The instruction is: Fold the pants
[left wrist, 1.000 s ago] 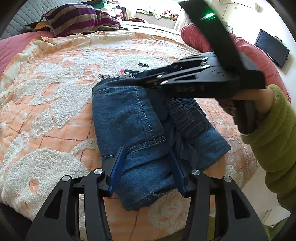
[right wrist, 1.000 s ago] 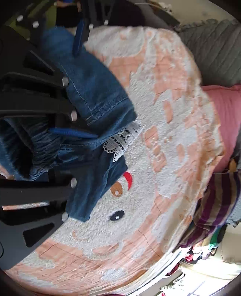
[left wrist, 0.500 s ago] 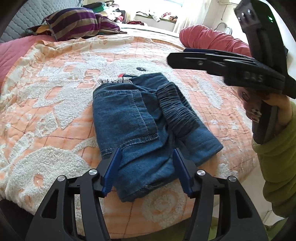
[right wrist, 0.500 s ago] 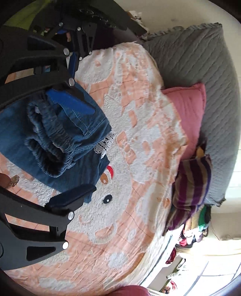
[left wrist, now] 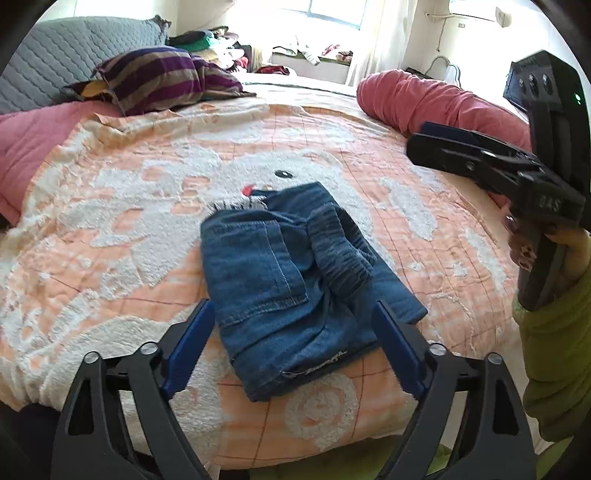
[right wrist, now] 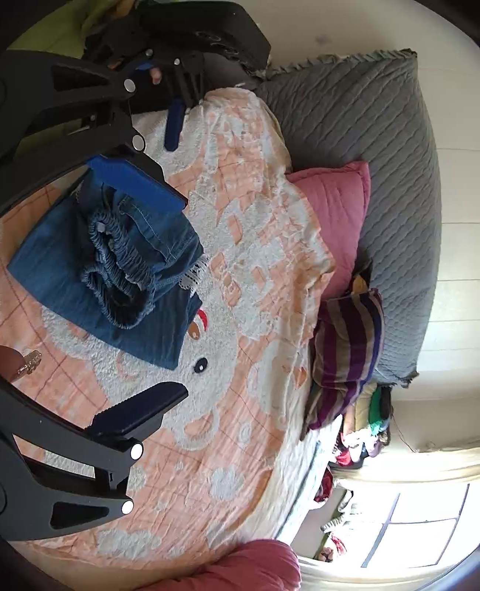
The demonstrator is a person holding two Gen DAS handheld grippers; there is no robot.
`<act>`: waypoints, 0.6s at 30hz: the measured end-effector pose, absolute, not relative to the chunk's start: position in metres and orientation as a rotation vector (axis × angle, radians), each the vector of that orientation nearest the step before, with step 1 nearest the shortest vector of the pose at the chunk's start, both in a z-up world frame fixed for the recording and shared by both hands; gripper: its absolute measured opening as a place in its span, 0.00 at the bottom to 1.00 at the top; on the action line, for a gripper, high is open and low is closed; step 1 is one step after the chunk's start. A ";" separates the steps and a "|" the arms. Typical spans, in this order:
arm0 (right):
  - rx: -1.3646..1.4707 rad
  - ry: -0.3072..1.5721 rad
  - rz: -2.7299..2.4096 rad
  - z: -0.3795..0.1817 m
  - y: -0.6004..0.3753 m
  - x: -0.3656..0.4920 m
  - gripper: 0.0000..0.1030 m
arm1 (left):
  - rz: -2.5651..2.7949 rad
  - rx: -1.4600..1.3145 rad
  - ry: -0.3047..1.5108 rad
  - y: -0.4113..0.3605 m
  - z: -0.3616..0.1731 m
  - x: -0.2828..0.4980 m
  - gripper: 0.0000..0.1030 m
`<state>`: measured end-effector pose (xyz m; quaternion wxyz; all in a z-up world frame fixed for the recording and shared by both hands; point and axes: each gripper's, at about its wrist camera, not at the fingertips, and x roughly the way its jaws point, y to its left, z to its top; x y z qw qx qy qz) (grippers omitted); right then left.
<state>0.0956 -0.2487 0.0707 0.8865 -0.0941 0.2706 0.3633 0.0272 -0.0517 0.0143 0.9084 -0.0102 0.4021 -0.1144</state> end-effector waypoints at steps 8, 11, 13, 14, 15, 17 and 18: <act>-0.185 0.526 0.719 0.075 -0.258 0.087 0.90 | -0.183 -0.024 0.797 -0.043 0.025 0.029 0.95; -0.174 0.536 0.710 0.071 -0.260 0.089 0.90 | -0.168 -0.034 0.800 -0.039 0.024 0.032 0.95; -0.168 0.548 0.702 0.068 -0.262 0.091 0.90 | -0.162 -0.040 0.801 -0.036 0.023 0.034 0.95; -0.163 0.555 0.696 0.065 -0.263 0.092 0.90 | -0.157 -0.043 0.804 -0.034 0.022 0.035 0.95; -0.159 0.563 0.691 0.063 -0.264 0.094 0.90 | -0.151 -0.047 0.807 -0.032 0.020 0.037 0.95; -0.155 0.578 0.684 0.058 -0.265 0.097 0.90 | -0.141 -0.054 0.814 -0.029 0.017 0.040 0.95; -0.153 0.583 0.677 0.056 -0.266 0.098 0.90 | -0.138 -0.058 0.818 -0.027 0.016 0.042 0.95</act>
